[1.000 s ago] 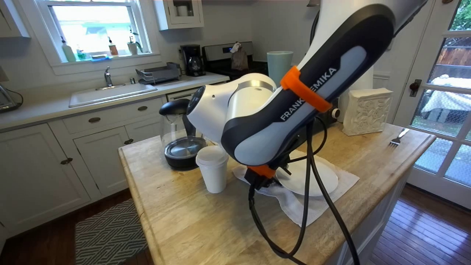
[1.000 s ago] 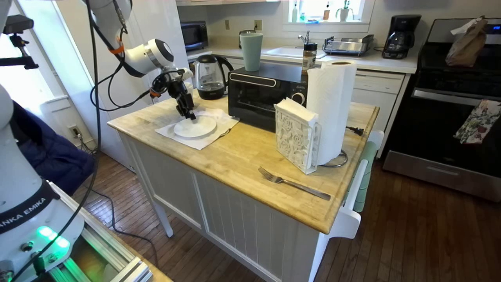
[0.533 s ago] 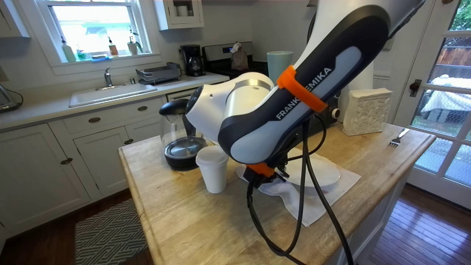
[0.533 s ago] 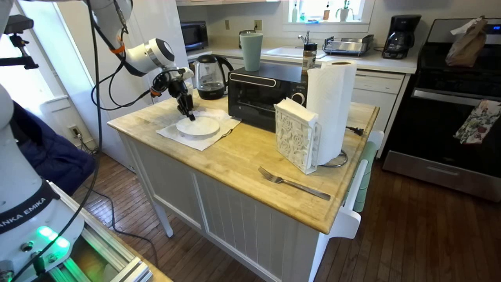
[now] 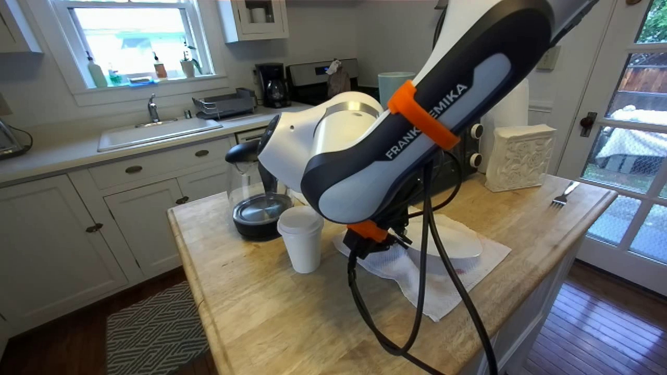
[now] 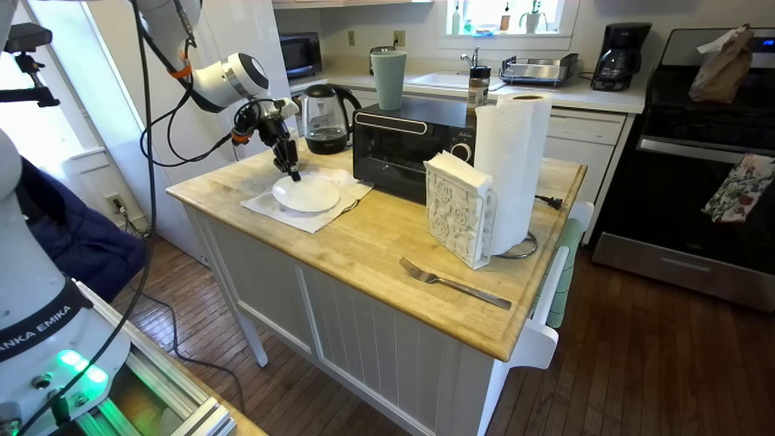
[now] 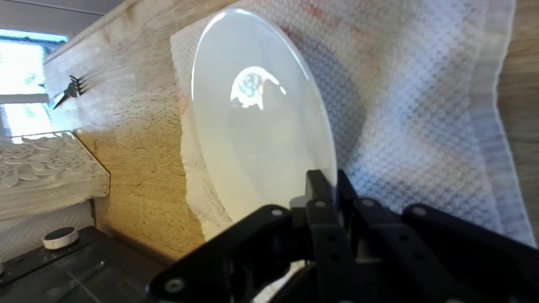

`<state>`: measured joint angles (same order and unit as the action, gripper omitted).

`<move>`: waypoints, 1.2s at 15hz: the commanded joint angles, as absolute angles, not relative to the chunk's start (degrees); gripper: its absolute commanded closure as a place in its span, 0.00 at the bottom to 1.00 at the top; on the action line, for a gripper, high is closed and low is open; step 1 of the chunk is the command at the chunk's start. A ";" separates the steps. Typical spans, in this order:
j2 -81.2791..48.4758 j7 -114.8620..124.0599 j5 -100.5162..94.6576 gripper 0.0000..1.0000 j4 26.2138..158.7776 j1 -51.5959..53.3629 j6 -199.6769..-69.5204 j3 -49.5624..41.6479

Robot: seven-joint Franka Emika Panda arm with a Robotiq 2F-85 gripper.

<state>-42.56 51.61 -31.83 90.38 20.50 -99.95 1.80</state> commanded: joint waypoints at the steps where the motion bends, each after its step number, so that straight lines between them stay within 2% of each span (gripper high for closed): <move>1: -41.16 51.41 -31.64 0.99 90.64 22.05 -98.52 1.04; 18: -38.40 49.77 -37.79 0.99 94.62 23.18 -95.31 0.88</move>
<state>-40.81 51.19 -35.60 91.68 22.63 -96.68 1.52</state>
